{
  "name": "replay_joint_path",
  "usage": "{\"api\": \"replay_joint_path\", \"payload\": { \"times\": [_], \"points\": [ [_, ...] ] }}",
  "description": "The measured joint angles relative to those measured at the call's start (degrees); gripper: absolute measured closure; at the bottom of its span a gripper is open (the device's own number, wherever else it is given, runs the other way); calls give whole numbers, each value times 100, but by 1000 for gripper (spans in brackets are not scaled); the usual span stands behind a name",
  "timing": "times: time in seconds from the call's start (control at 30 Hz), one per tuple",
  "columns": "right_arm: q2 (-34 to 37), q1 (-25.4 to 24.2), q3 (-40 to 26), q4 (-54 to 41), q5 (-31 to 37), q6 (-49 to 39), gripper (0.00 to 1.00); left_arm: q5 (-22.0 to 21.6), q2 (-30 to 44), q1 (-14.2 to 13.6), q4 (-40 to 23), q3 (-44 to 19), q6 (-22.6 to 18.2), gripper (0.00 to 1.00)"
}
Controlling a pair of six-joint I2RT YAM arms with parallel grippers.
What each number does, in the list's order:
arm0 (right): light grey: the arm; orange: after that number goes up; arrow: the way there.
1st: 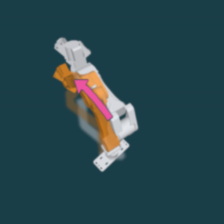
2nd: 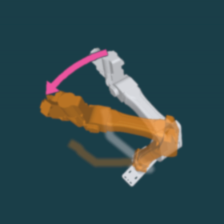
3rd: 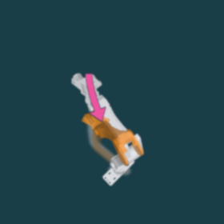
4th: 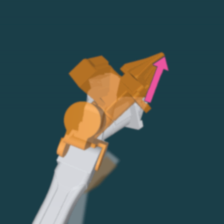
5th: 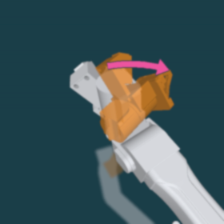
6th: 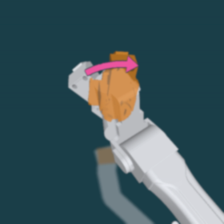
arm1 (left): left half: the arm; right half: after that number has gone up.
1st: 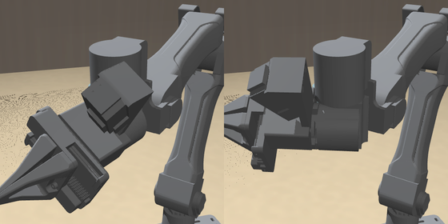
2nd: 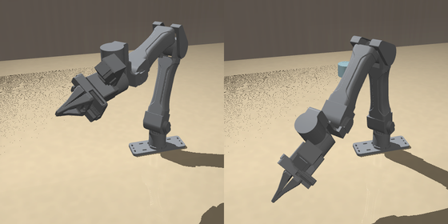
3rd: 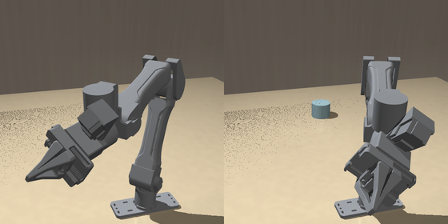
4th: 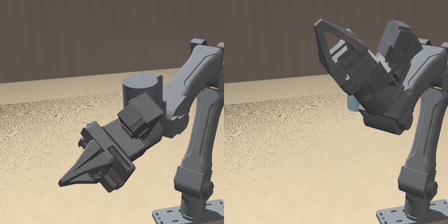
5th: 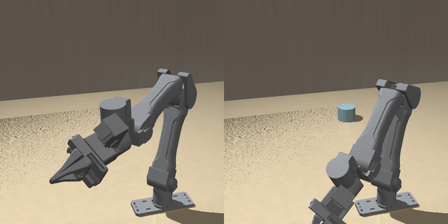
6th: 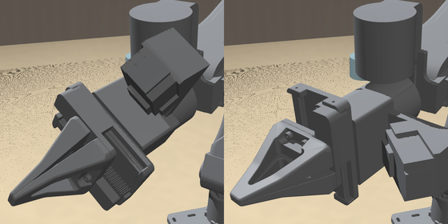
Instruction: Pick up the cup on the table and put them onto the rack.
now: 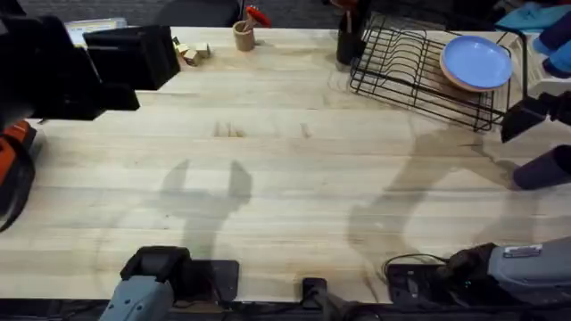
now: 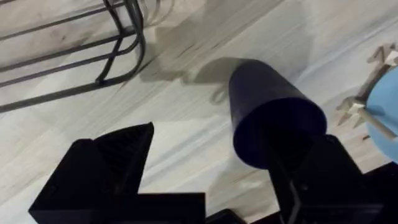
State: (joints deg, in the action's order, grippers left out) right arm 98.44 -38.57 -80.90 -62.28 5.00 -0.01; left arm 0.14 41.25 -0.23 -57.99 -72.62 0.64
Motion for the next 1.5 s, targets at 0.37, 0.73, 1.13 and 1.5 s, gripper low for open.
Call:
{"api": "replay_joint_path", "payload": {
  "times": [0.37,0.73,1.13,1.5],
  "points": [
    [10,0,0,7,2,0,6,0,0,0,-14,1,0,8],
    [10,0,0,7,2,0,6,-1,-2,0,-14,0,0,8],
    [99,0,0,-41,2,0,6,-2,0,0,-13,0,0,7],
    [207,0,0,-42,6,-18,262,0,-2,0,-14,0,0,7]
  ]
}}
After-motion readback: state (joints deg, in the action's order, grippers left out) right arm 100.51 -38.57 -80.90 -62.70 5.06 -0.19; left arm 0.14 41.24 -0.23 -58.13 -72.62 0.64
